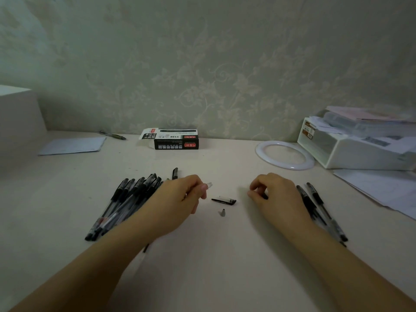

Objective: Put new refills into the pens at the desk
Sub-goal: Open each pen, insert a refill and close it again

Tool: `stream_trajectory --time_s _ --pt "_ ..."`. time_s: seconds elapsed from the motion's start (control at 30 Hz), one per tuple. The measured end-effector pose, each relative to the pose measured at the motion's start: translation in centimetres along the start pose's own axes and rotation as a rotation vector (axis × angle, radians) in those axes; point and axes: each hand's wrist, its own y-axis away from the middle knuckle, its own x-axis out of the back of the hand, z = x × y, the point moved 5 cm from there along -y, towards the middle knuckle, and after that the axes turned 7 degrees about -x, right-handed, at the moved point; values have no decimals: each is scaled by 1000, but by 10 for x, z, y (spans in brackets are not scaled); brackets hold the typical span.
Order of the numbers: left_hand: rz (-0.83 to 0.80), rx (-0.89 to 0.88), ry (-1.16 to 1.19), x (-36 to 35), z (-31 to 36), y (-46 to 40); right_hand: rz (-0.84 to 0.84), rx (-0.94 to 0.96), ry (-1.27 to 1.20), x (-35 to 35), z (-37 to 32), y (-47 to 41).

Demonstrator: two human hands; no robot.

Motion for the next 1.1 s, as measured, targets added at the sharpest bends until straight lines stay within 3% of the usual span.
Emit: stream_trajectory --time_s 0.17,0.33,0.53,0.77,0.93,1.1 --pt "61 68 -185 30 -15 -3 38 51 -46 3 -10 1" --pt "16 148 -303 49 -23 9 64 115 -63 3 -28 7" --pt "-2 177 -281 64 -17 21 -145 254 -143 -13 -75 20" --pt "-71 253 -281 64 -27 25 -261 417 -64 -28 -120 28" --pt "5 270 -258 67 -29 24 -275 789 205 -51 -155 45" --pt "18 254 -262 65 -29 23 -63 1137 370 -56 -175 57"
